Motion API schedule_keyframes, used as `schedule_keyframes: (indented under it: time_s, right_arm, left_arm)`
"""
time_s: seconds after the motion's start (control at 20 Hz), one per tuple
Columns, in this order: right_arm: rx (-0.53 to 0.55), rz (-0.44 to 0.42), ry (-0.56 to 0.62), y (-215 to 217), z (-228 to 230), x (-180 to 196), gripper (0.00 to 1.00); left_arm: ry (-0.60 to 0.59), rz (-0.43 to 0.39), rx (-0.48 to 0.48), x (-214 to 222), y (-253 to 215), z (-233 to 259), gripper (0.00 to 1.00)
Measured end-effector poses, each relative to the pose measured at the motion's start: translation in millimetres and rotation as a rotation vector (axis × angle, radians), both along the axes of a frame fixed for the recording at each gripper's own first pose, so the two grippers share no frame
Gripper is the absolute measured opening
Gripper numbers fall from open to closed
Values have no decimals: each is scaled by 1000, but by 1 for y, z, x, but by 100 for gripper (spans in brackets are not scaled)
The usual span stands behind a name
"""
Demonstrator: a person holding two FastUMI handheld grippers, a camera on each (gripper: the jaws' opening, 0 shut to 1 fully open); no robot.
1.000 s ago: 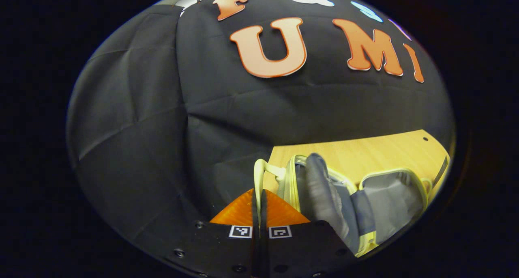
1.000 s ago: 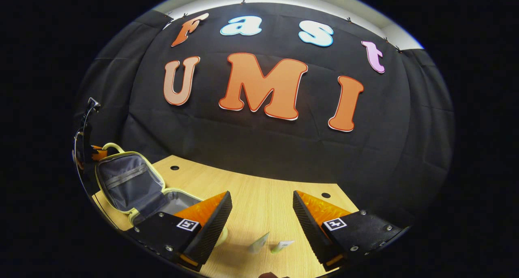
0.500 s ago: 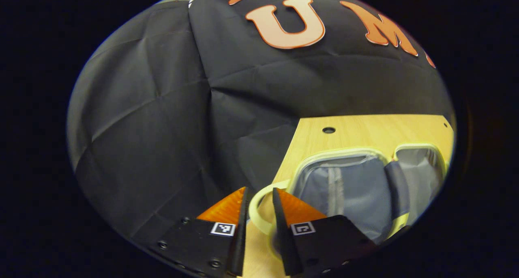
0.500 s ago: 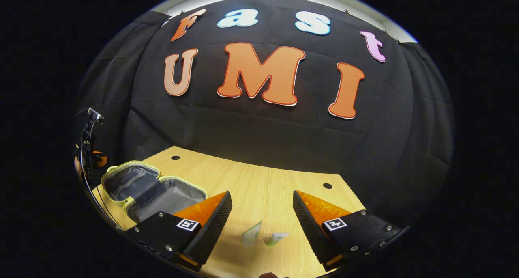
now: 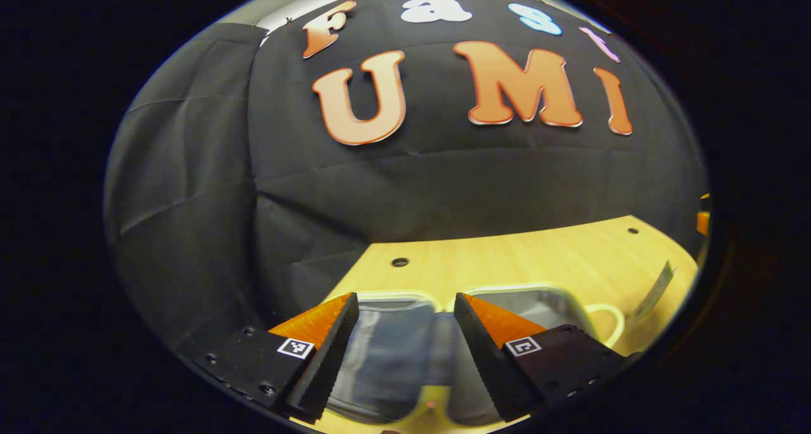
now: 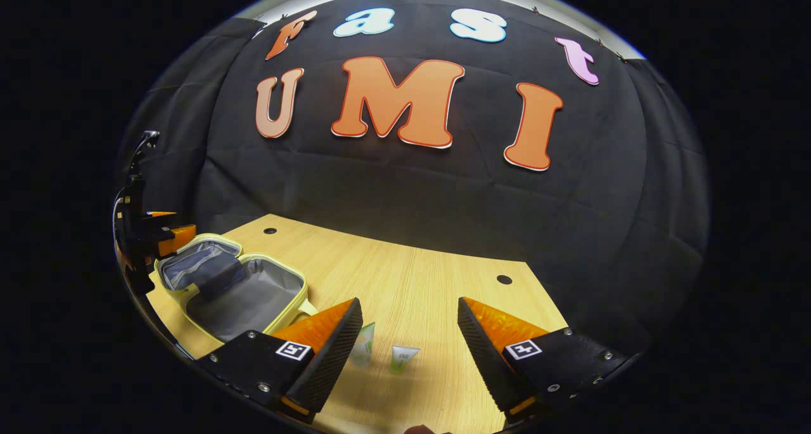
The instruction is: First open the suitcase, pack the skin care products into it, and then close the suitcase.
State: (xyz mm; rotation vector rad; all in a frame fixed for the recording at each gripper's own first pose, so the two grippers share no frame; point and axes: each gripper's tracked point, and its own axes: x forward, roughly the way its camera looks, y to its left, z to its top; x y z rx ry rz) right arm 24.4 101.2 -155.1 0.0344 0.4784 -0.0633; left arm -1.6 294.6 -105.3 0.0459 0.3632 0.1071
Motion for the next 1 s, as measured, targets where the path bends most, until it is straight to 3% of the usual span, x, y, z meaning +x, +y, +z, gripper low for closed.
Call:
schedule_keyframes:
  time_s: [0.15,0.4,0.7,0.85,1.0]
  right_arm:
    - [-9,10,1,-11,-3,-5,96]
    - [-6,10,6,-33,-5,-16,96]
    - [-8,21,1,-47,-2,-25,96]
    - [-10,31,3,-55,-3,-29,96]
    - [-2,39,2,-61,-6,-32,96]
  left_arm:
    - [-26,-120,-16,2,-79,5,99]
    - [-24,-328,-66,-11,-197,-6,99]
    - [18,-528,-94,-39,-294,-30,99]
    - [54,-579,-96,-42,-327,-51,98]
    - [104,-577,-99,-35,-345,-82,98]
